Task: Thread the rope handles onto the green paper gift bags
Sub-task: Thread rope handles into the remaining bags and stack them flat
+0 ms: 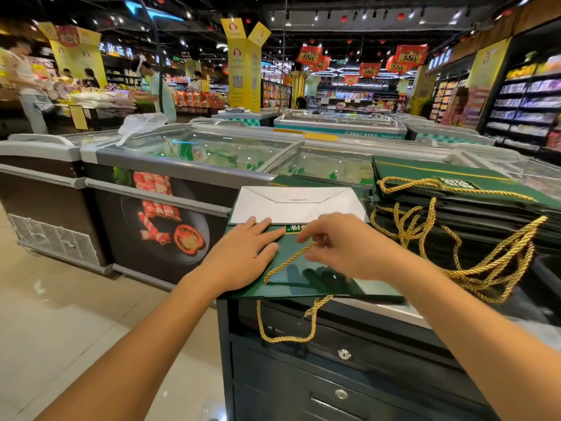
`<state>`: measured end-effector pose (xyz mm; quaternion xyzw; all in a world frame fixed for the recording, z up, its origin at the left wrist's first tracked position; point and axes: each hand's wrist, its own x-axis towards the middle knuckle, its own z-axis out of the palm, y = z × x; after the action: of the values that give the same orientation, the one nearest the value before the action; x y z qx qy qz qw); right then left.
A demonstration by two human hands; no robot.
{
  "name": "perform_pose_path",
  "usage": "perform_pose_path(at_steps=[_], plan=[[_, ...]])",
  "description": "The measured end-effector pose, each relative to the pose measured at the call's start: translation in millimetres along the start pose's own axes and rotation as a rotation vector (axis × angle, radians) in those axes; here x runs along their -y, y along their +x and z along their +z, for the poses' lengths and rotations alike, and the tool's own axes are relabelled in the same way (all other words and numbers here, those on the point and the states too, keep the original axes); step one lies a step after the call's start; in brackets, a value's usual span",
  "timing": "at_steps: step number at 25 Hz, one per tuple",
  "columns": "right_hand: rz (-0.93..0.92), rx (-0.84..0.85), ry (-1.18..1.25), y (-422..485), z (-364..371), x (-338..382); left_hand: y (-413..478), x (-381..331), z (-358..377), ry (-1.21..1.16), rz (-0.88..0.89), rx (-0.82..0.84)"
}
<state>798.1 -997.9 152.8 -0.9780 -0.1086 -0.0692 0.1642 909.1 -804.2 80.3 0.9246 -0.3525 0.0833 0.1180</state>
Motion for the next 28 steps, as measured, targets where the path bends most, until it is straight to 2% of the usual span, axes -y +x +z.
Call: perform_pose_path(at_steps=[2, 8, 15, 23, 25, 28], plan=[[-0.022, 0.003, -0.098, 4, -12, 9, 0, 1, 1, -0.001, 0.005, 0.003], [-0.089, 0.037, 0.025, 7, -25, 23, 0, 2, 2, -0.012, 0.006, 0.018], [-0.036, -0.13, 0.278, 1, -60, 34, 0, 6, 6, -0.027, 0.039, -0.037], [-0.123, -0.191, 0.197, 6, -84, 42, -1, 5, 6, -0.007, 0.034, -0.016], [-0.103, -0.217, 0.221, 12, -77, 37, -1, 3, 5, -0.028, 0.033, -0.026], [0.033, -0.246, 0.229, 23, -53, 17, -7, -5, 3, -0.228, -0.035, -0.117]])
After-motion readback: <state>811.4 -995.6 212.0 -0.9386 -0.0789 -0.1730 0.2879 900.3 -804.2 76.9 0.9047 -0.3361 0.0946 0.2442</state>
